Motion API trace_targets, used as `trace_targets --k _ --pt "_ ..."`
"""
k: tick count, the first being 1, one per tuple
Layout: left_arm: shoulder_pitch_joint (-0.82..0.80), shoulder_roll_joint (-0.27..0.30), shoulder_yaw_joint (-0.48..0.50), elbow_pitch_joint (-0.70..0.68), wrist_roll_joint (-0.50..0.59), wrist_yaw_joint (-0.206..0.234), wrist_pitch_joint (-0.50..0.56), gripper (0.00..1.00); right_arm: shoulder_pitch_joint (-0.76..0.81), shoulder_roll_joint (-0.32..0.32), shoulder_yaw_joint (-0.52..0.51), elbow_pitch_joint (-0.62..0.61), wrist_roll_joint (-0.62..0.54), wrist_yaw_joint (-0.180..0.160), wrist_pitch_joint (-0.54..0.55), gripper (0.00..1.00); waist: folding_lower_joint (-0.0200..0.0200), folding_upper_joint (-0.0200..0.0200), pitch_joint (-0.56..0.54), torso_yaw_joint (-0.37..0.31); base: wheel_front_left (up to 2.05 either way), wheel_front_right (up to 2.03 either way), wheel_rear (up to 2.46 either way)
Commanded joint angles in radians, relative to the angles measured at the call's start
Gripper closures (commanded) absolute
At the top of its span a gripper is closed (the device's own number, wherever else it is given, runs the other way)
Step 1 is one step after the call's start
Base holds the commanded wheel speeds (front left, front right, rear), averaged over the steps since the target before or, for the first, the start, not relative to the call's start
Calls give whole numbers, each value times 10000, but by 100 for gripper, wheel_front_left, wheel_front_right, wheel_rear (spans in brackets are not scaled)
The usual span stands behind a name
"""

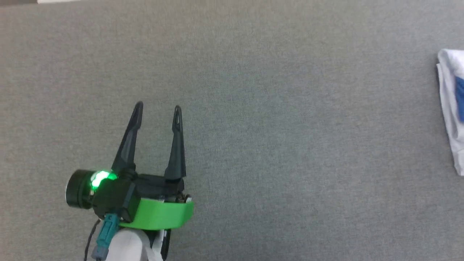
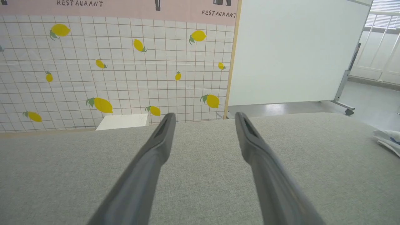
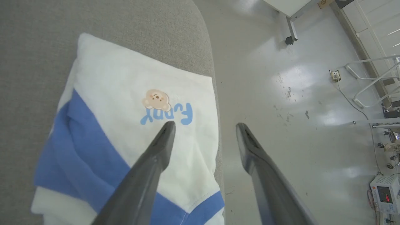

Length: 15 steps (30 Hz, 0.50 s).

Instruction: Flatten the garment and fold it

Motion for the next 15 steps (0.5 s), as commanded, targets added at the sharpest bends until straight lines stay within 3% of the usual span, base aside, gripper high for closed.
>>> trace_targets --k 1,8,15 --pt "232 39 32 118 -113 45 -76 0 202 251 -99 -23 122 -19 -97 0 -1 0 -984 55 0 0 0" --pt "1094 67 199 508 -540 116 -107 0 1543 1741 -994 -1092 627 -19 -1080 0 -1 0 -2417 280 0 0 0" --pt "2068 64 262 659 -894 182 -153 0 3928 3346 -1885 -3678 605 -19 -1597 0 -1 0 -3378 600 0 0 0"
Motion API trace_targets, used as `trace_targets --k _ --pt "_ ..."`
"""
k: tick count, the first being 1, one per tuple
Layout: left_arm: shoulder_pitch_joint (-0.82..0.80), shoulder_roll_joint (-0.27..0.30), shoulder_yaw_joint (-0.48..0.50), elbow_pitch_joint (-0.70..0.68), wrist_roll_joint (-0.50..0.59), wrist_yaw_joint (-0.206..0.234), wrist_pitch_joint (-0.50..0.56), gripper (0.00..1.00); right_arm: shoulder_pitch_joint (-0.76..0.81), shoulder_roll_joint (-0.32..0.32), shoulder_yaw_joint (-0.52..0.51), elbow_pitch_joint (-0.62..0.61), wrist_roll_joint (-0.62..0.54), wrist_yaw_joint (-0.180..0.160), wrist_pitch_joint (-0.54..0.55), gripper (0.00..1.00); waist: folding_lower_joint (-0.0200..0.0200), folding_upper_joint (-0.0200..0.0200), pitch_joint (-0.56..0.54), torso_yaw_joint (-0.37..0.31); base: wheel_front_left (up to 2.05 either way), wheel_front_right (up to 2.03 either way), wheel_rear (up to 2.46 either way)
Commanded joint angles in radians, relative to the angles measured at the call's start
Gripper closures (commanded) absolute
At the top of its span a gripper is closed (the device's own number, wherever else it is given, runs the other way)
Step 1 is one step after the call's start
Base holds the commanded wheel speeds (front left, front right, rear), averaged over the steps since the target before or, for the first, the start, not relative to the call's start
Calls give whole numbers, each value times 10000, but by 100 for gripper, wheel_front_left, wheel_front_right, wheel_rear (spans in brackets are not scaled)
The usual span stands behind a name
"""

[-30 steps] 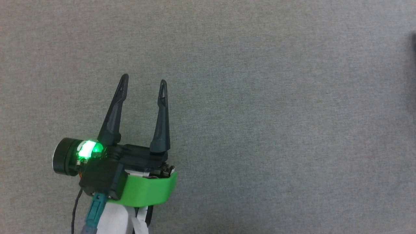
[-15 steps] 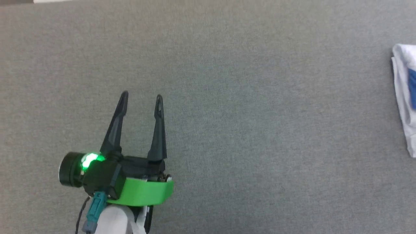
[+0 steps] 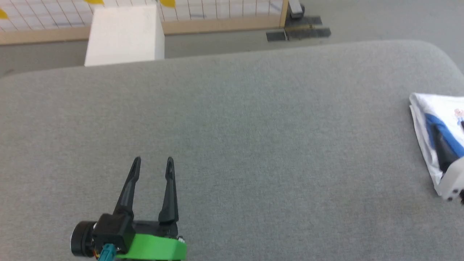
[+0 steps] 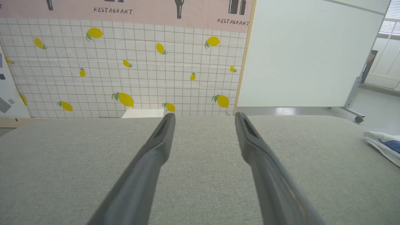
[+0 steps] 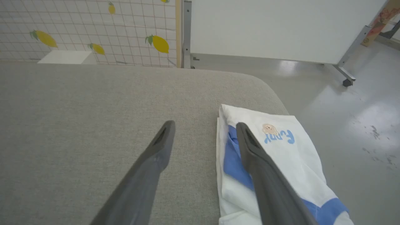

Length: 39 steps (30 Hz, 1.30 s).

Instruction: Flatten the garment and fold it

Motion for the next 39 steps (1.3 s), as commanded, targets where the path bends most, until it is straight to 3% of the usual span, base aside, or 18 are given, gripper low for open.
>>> trace_targets --k 1,8,14,20,26,27,39 --pt "210 42 40 37 -114 28 -73 0 441 250 -159 -493 -122 -19 -102 0 0 0 -838 385 0 0 0" --pt "628 77 53 217 -256 -45 -129 0 2547 2068 -1105 -3249 -1157 -19 -210 0 0 0 -1236 888 0 0 0" --pt "796 7 -118 531 -243 -77 -154 0 3823 3453 -1387 -4764 -2204 -19 -501 0 0 0 -1370 1221 0 0 0" --pt "856 -86 -246 955 -255 -102 -169 0 4558 3963 -1238 -5225 -2997 -19 -944 0 0 0 -1344 1379 0 0 0" --pt "800 -135 -217 1274 -222 -110 -176 0 4863 4040 -1163 -4915 -2900 -19 -1207 0 0 0 -1388 1447 0 0 0" --pt "750 -123 -227 1276 -185 -93 -94 100 4769 4021 -1186 -4906 -2911 -4 -1135 100 0 0 -1382 1446 0 0 0" --pt "649 -154 -92 1327 -73 -157 71 100 4647 4021 -1082 -4790 -2943 -5 -1139 100 0 0 -1381 1420 0 0 0"
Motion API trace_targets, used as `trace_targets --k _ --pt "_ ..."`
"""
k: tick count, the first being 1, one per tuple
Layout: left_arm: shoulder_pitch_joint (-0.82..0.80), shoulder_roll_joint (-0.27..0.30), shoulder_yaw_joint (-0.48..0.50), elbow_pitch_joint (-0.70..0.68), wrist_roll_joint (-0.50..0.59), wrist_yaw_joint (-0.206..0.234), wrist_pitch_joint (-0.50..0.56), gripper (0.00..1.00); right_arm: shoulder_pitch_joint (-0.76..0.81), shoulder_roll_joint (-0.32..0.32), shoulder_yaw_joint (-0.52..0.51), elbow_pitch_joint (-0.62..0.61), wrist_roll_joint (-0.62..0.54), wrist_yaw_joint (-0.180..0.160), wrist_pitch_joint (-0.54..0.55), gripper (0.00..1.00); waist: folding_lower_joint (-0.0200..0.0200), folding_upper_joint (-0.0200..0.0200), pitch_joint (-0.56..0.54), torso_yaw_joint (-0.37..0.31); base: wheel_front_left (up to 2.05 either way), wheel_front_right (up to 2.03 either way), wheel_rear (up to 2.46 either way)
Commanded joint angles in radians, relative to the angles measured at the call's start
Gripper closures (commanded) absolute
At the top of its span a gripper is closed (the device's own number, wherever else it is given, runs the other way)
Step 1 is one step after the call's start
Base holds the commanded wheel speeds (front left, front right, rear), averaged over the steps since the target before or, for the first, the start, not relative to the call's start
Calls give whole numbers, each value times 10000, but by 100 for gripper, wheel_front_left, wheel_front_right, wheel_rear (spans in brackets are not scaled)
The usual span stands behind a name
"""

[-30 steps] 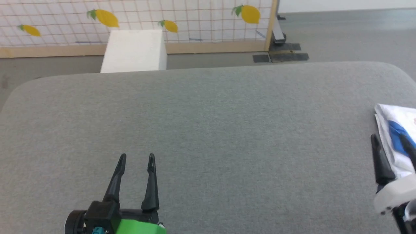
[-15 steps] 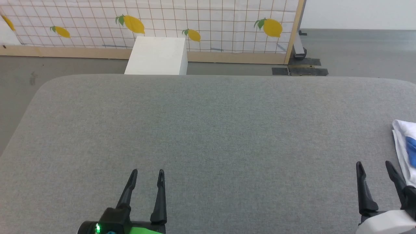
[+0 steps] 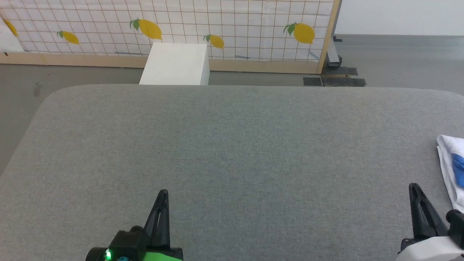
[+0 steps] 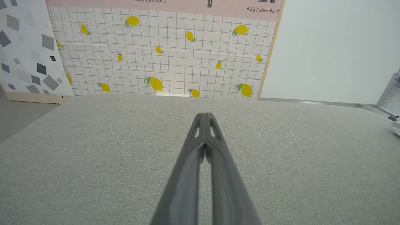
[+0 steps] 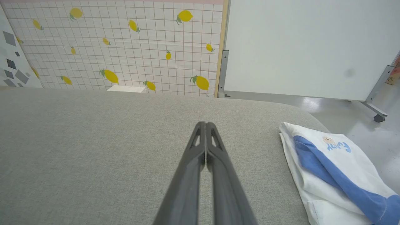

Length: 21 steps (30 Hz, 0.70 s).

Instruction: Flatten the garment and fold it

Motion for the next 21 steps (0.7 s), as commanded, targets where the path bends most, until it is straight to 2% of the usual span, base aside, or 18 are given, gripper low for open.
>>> trace_targets --k 1,21 --pt "-104 -27 98 27 103 -63 39 100 -134 2 74 66 -23 -1 -6 100 1 0 0 -6 0 0 0" --pt "-361 -108 474 156 394 -230 435 100 -457 6 378 353 -80 -3 -20 100 1 0 6 -75 0 0 0"
